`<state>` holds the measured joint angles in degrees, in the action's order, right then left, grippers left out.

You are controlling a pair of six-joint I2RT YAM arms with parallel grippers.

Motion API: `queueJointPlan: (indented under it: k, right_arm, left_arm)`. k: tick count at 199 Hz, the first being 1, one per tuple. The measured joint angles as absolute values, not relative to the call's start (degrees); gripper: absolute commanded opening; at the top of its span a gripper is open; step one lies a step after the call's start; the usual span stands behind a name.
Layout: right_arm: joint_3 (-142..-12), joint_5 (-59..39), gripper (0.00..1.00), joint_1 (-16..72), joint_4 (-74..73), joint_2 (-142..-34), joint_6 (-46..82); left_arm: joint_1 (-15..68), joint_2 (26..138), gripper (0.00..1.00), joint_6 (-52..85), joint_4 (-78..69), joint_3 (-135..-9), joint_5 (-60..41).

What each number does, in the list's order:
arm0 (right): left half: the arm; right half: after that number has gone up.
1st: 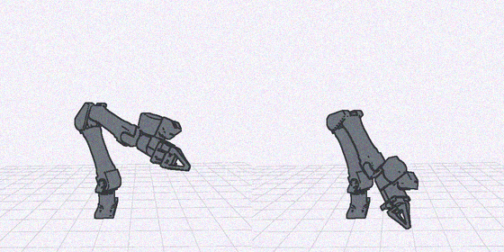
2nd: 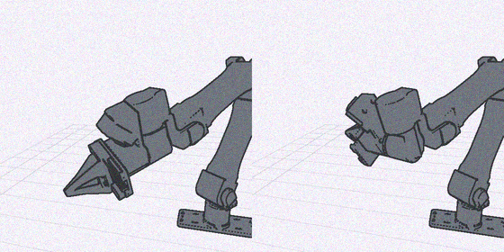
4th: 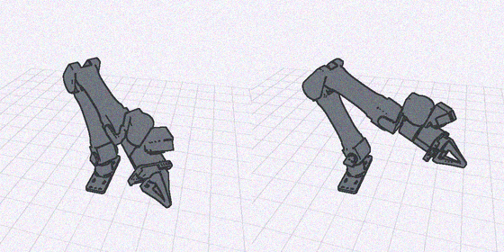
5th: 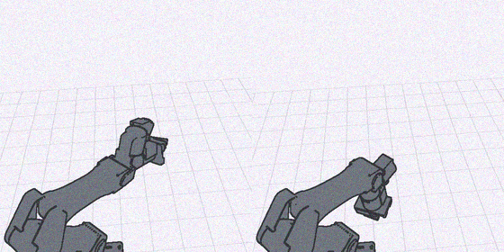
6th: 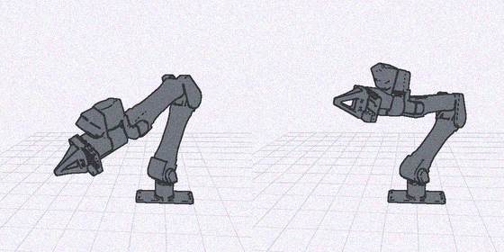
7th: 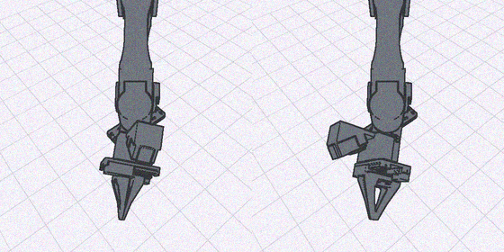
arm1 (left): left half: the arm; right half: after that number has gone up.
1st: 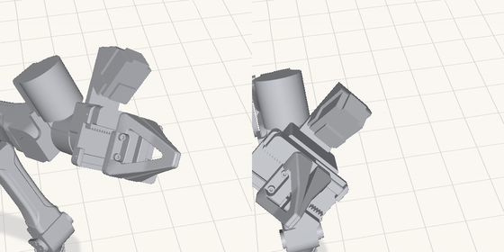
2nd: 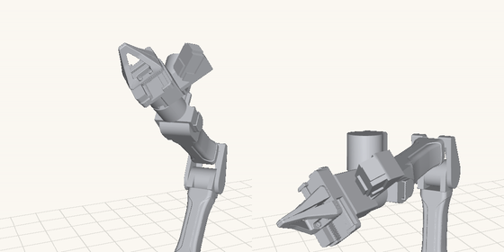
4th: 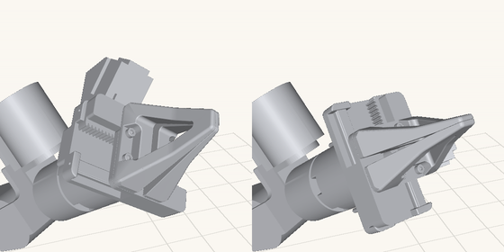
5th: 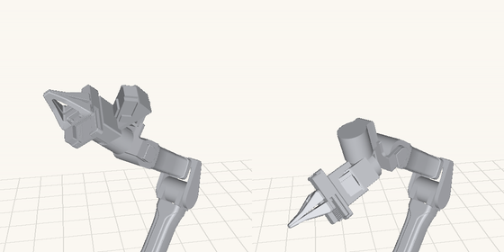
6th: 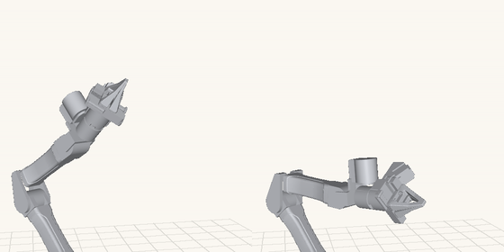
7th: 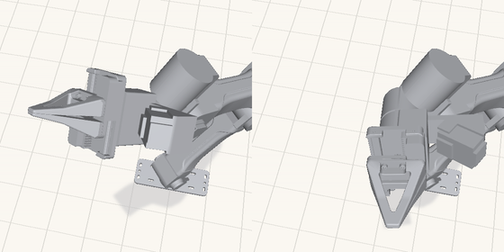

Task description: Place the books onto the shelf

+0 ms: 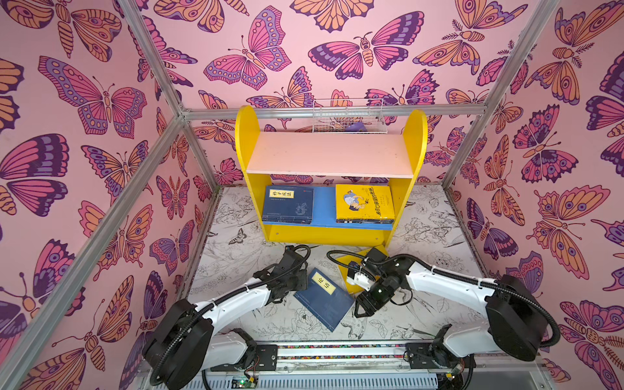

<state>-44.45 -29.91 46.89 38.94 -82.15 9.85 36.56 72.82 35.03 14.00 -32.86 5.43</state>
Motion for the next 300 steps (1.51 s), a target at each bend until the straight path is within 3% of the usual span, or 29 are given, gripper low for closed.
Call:
queueJointPlan:
  k: [71,138,171,196,211,265,300]
  right_arm:
    - [-49.3,-37.1,0.65,48.9,27.6,-96.4,15.3]
    - [-64.6,-33.2,0.66,46.2,28.1,-103.1,18.3]
    - [-70.8,-31.2,0.59,44.5,22.0,-105.1,21.9]
    - [-70.8,-31.0,0.45,44.1,18.3,-106.1,24.6]
    - [-70.0,-31.1,0.43,44.1,16.9,-106.3,25.8]
    - [-62.2,-27.9,0.63,44.1,16.2,-103.7,25.7]
    - [-57.1,-25.5,0.67,43.8,18.2,-94.8,26.0]
  left_arm:
    - [36.6,80.3,0.56,35.4,16.7,-35.6,5.8]
    - [36.2,81.3,0.47,35.6,19.6,-37.4,7.8]
    - [36.3,81.1,0.43,35.7,20.8,-37.6,7.7]
    - [36.4,80.4,0.43,36.1,21.9,-37.5,7.3]
    - [36.4,79.6,0.43,36.4,22.8,-37.1,7.1]
    - [35.9,75.5,0.42,37.1,25.6,-35.6,6.9]
    - [35.6,75.7,0.42,37.2,25.6,-35.6,6.6]
